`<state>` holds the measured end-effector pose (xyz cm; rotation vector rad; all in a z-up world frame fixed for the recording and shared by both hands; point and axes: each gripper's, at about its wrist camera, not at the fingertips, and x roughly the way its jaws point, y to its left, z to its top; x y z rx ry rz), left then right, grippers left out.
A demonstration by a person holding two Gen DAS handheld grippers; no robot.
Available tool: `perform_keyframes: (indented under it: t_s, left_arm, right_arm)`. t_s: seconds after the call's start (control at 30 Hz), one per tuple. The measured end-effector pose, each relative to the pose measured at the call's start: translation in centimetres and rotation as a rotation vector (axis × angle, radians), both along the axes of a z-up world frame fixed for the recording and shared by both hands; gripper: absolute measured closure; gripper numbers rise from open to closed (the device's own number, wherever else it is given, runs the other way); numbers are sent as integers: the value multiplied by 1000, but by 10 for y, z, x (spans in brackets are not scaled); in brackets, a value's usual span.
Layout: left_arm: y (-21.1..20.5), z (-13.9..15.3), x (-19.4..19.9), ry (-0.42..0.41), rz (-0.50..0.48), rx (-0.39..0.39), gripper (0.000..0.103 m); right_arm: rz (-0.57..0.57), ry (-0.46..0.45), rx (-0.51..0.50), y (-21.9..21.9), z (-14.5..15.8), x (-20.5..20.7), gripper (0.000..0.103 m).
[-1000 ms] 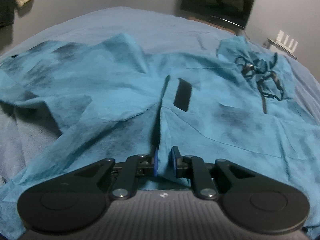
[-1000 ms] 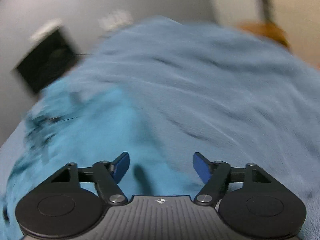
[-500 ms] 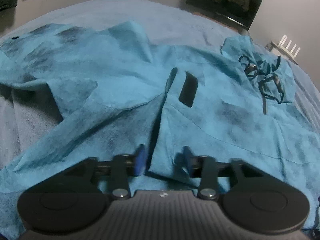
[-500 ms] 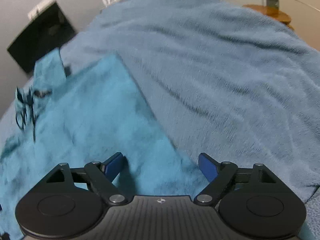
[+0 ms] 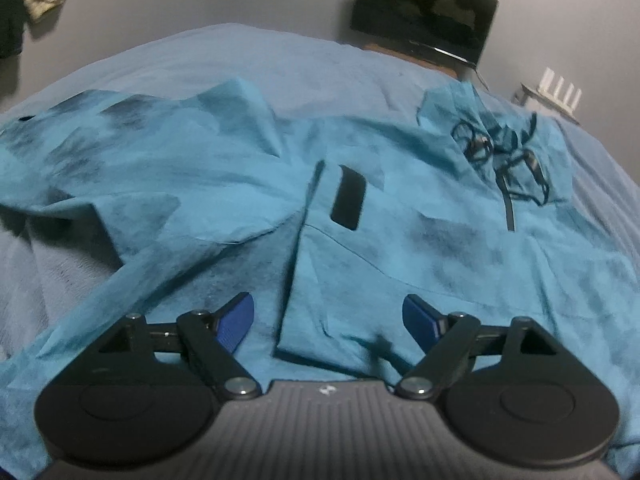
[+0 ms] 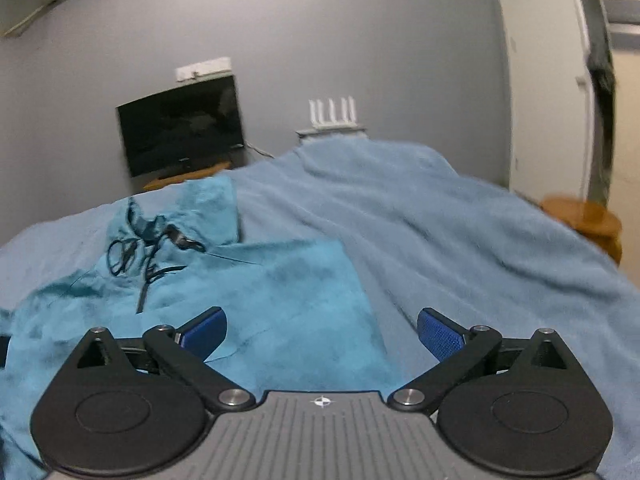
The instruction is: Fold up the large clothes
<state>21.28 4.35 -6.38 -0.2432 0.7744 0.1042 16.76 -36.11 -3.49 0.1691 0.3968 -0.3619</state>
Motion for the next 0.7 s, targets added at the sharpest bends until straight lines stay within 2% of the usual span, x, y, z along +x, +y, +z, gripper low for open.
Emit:
perform_keyframes:
  t_s: [0.1,0.17,0.2,0.3,0.4,0.5,0.7]
  left_arm:
    - [6,8,-7,-22,39,-20,19]
    - [11,17,-16,-63,82,-13,9]
    - [14,22,-20,-90,110,-5,7]
    - [21,33,-30,-149,188,14,7]
    - [31,38,-36,-179,240,2,7]
    - [36,42,-37,-200,254,-7,7]
    - [39,65,-30,-260,199,76,7]
  right_arm:
    - [49,-30,-35,10,8,-8,0]
    - [78,-51,-37,17,14,-14,0]
    - [93,-63,-32,18,16,-16,0]
    - [144,-98,-15,24,23,-24,0]
    - [183,-137,-48,35,27,-29,0]
    - [215,-134,-111,47,28,-30,0]
    - [278,-223,-160,63,40,-45,0]
